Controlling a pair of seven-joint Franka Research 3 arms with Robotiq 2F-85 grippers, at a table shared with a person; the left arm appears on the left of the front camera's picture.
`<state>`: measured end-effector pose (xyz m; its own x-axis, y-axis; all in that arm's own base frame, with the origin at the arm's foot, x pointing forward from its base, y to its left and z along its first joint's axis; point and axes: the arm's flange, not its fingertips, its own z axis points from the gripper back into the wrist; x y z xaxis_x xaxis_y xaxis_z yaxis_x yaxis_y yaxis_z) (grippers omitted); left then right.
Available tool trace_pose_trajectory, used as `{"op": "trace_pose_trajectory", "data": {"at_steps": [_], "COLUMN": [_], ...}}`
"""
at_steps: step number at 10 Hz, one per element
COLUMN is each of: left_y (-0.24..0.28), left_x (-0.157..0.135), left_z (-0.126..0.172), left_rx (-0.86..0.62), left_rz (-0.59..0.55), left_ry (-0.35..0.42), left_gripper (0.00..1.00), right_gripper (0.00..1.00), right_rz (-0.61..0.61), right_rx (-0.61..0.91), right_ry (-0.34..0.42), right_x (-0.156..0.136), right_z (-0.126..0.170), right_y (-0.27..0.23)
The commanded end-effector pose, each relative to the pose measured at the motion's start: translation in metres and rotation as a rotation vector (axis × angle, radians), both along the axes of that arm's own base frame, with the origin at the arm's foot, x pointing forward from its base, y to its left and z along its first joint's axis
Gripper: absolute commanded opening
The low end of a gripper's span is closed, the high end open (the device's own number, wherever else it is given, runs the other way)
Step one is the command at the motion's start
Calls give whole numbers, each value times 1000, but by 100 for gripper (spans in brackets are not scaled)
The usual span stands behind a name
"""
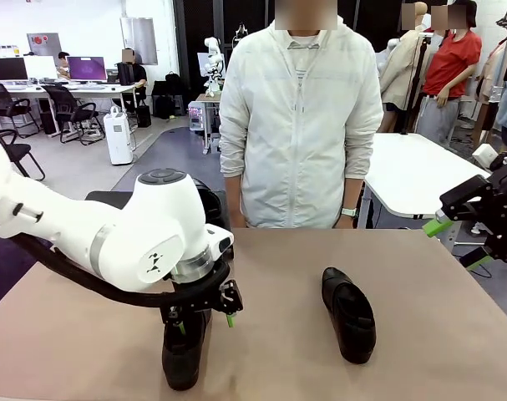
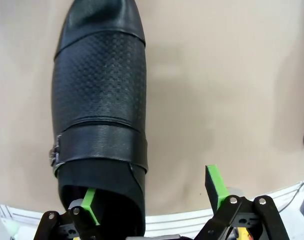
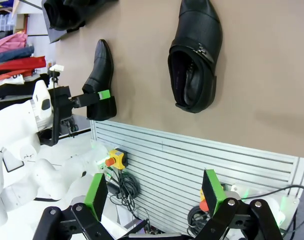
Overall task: Organize the shoes by placing them on the stand.
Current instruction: Place the Shoe from the middle of the table onto the Shoes Stand.
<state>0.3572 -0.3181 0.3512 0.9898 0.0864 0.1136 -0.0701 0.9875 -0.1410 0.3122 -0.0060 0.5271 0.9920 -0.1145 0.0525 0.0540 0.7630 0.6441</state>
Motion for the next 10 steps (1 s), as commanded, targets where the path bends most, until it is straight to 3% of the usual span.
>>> {"op": "trace_pose_trajectory", "data": {"at_steps": [1, 2, 3, 10], "left_y": [-6, -8, -8, -7], "left_x": [7, 7, 7, 0], "left_z": [3, 4, 4, 19], "left_rx": [14, 21, 25, 38], "left_rz": [11, 8, 11, -13], "left_ry": [19, 30, 36, -1], "left_gripper": [100, 40, 0, 0], "right_gripper": [100, 100, 100, 100], "right_rz": [17, 17, 17, 17], "right_rx": [14, 14, 14, 14], "right_ry": [-7, -7, -7, -7], "right_x": [2, 2, 2, 2], "right_z": [4, 4, 4, 4], "right_y": [-1, -1, -1, -1]}}
